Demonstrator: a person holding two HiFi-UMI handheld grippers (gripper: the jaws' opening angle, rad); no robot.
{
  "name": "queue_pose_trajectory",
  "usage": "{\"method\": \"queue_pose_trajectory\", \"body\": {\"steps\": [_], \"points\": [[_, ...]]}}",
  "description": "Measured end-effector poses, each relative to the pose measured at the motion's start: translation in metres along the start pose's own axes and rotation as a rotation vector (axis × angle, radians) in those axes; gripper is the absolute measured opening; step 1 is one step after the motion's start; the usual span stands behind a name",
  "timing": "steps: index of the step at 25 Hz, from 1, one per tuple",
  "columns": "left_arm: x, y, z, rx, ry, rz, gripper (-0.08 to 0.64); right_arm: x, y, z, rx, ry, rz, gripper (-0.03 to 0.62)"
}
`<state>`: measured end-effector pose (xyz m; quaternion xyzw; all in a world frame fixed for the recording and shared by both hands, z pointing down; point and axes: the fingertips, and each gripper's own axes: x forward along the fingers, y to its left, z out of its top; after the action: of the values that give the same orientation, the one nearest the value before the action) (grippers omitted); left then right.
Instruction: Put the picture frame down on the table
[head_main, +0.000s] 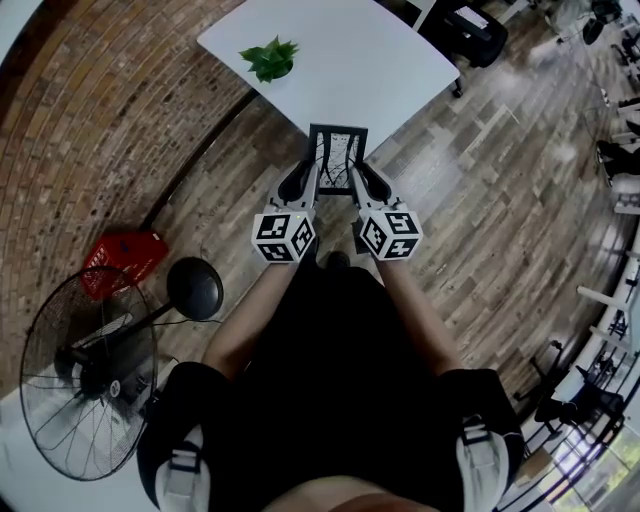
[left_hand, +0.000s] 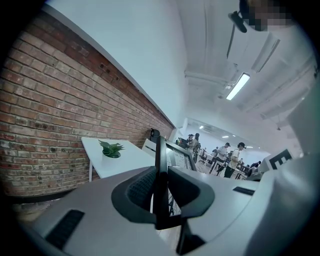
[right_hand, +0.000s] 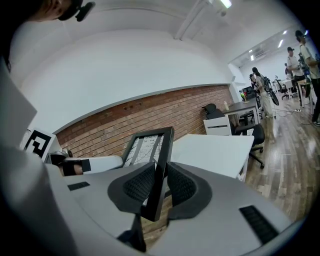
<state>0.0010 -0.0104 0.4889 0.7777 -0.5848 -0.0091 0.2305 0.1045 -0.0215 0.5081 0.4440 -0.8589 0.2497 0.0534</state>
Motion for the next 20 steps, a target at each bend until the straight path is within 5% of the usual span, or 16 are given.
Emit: {"method": "queue_pose_trajectory", "body": {"steps": [20], "points": [[0.080,0.079,0.028,-0.001,0.082,-0.030,0.080,0.107,-0.010,0.021,0.049,0.018,-0.046,0.071]]}}
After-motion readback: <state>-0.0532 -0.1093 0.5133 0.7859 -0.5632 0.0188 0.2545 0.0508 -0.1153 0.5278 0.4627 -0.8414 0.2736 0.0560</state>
